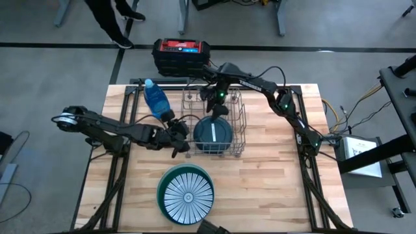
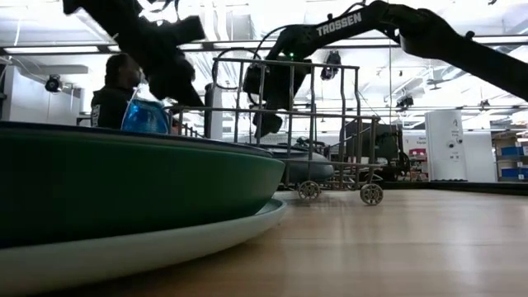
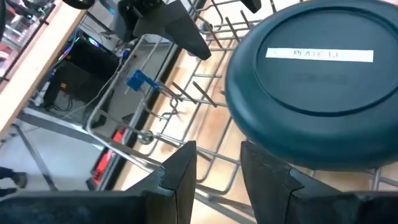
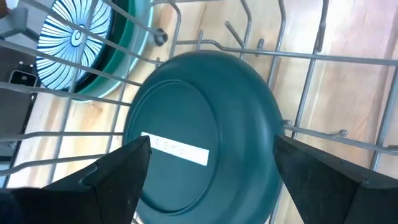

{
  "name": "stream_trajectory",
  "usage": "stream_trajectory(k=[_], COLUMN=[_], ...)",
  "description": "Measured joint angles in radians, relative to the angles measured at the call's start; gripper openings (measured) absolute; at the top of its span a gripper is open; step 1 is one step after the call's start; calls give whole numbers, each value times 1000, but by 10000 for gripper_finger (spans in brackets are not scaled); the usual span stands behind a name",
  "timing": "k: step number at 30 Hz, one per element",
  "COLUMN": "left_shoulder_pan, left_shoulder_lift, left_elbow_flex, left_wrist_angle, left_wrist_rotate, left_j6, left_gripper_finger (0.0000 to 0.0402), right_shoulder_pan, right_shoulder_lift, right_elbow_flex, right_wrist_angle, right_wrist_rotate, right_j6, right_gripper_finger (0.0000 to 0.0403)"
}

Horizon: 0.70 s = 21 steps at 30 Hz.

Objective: Sort dishes
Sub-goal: Put the blue plate into the gray dishwasher rack

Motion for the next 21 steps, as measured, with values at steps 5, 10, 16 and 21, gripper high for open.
stream_trajectory(k=[5,10,16,21], left_shoulder_pan=[22,114,296,421], left_shoulder_lift=[0,0,-1,0], left_elbow_flex=[60,82,82,82], left_wrist_angle=[-52,-2,6,28], left_wrist_rotate=[47,364,607,806], left_j6=[45,115,148,184], left_gripper_finger=[115,115,115,115], right_shoulder_pan=[-1,-4,-4,-5], right_shoulder_lift=[-13,-14,-26,-82], right_elbow_flex=[0,-11,-15,-15], right_wrist_angle=[-32,-33,-126,-150], right_wrist_rotate=[11,89,113,113], right_j6=[-1,39,37,22], right_gripper_finger=[332,332,313,276])
